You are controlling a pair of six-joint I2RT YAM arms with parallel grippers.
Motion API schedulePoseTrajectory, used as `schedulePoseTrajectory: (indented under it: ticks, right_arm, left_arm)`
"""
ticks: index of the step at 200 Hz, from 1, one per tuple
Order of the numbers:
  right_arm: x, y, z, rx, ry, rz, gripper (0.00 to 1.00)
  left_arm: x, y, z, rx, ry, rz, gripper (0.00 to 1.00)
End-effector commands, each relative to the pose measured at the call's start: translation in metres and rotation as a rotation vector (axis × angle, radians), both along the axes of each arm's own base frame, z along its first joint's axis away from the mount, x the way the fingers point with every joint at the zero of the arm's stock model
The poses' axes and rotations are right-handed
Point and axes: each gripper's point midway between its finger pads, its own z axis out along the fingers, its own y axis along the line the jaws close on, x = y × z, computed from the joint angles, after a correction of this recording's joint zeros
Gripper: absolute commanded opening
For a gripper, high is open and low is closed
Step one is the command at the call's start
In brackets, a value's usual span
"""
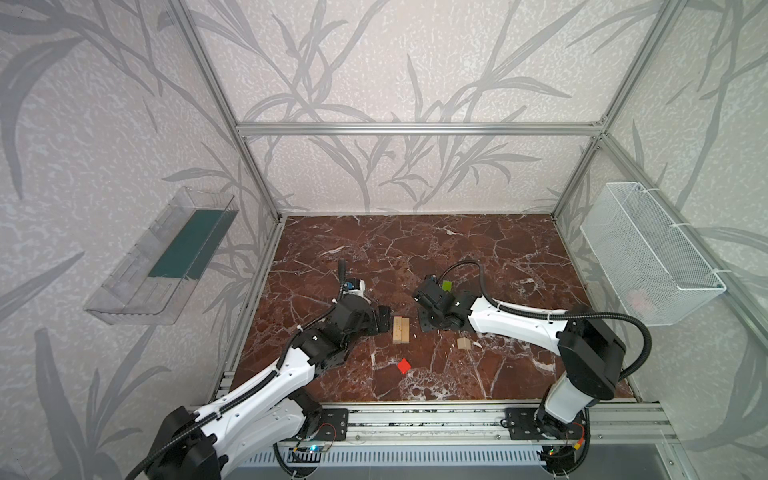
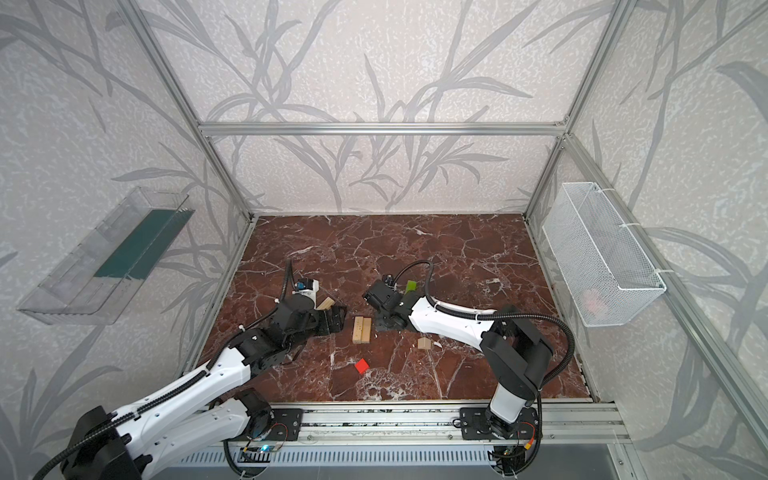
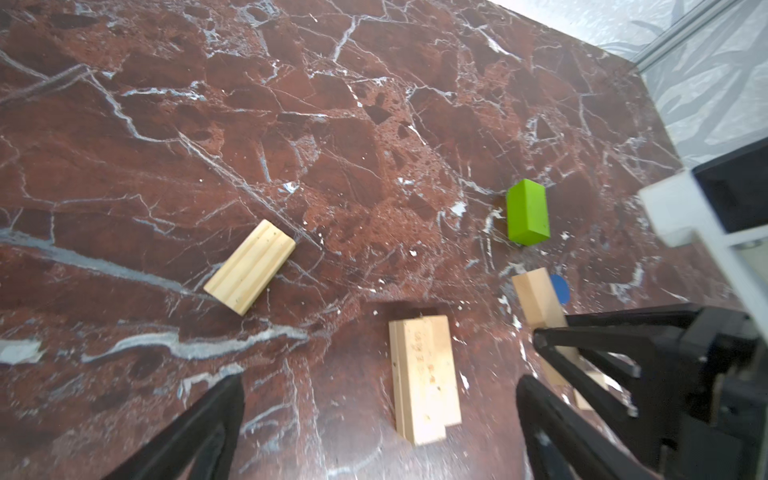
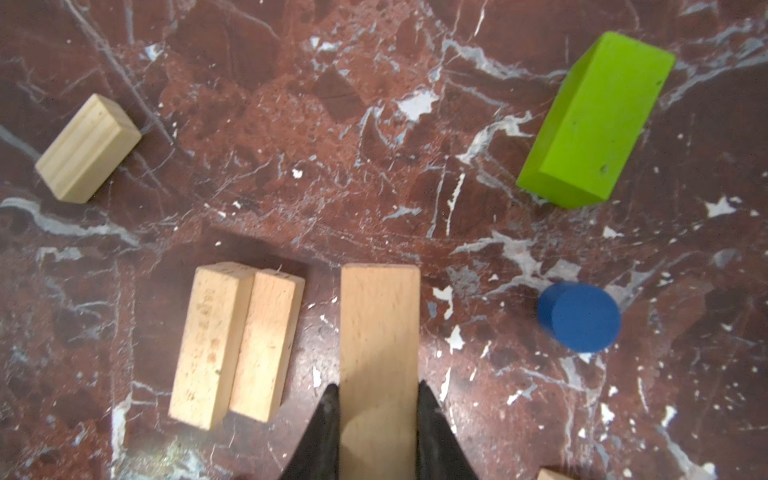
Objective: Build the wood block tower
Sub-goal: 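Lift and carry the long block with the right gripper toward the printed block, then lower the long block upright beside the printed block with the right gripper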
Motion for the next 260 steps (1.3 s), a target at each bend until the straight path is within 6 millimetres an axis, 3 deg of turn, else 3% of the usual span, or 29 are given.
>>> schedulePoseTrajectory:
  ticks: [1,53,59,85,106,114,169,260]
  right_arm:
    - [-0.010,0.008,0.008,0.017,-0.029,0.027,0.23]
    - [-0.018,0.026,-0.004,0.103,-0.016,-0.005,0.23]
    - [-0.027,0.035,-0.006,0.110,-0.006,0.014,0.23]
    - [-0.031,0.042,-0.008,0.127,0.000,-0.001,0.23]
    - [-0.030,0.045,-0.008,0.160,0.001,-0.030,0.23]
    - [-0.031,0.047,-0.020,0.143,0.021,-0.031,0.23]
    - [-0.027,0.058,-0.033,0.154,0.037,-0.044,0.23]
    - [-0.020,0.051,-0.036,0.111,0.019,-0.093,0.23]
  left_arm:
    - [-0.024,0.012,-0.005,0.018,0.112,0.007,1.00]
    - [-0.048,0.023,-0.011,0.057,0.211,-0.012,1.00]
    - [-0.049,0.024,-0.012,0.061,0.215,-0.008,1.00]
    - [-0.051,0.027,-0.012,0.064,0.231,0.010,1.00]
    - [-0.050,0.026,-0.014,0.058,0.228,0.013,1.00]
    - [-0.049,0.027,-0.015,0.057,0.230,0.018,1.00]
    - [-0.049,0.026,-0.020,0.065,0.248,0.024,1.00]
    - [-0.049,0.027,-0.018,0.070,0.240,0.019,1.00]
